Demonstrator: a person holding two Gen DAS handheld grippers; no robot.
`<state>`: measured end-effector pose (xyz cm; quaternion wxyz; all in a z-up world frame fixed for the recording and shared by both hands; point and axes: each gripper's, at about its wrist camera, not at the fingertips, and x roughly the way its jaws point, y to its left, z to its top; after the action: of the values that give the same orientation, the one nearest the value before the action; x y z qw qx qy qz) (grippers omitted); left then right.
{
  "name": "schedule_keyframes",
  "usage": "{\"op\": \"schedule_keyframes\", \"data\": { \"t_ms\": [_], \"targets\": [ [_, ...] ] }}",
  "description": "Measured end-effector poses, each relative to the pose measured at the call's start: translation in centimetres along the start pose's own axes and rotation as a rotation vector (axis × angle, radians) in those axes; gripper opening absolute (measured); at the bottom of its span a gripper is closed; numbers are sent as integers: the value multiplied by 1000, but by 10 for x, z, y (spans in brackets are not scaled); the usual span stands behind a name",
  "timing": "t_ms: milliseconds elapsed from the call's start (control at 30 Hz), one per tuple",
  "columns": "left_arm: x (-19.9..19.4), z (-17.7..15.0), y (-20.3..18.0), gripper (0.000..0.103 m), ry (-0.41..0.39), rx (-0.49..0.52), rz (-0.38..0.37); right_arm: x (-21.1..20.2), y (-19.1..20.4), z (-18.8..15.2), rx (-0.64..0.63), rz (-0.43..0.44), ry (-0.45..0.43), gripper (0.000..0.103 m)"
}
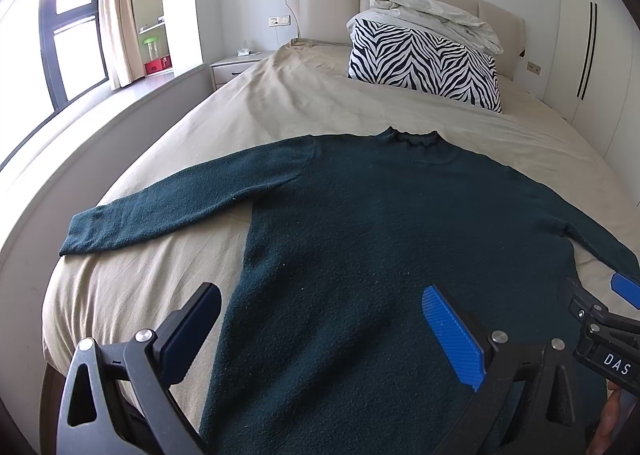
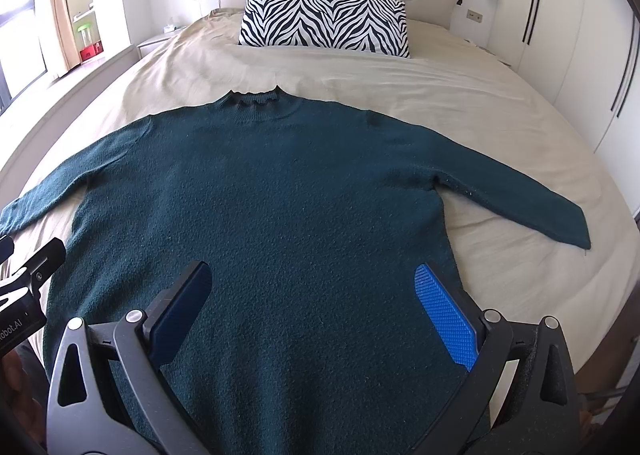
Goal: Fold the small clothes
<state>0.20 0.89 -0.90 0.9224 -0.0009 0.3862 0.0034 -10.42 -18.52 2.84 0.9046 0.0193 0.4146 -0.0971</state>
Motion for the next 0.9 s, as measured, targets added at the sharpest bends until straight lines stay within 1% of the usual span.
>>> {"op": "schedule_keyframes", "data": {
  "t_ms": [900],
  "targets": [
    [5,-6,1,103,14,-10,2,7,6,-4,-6,-3,12,103]
  ]
}}
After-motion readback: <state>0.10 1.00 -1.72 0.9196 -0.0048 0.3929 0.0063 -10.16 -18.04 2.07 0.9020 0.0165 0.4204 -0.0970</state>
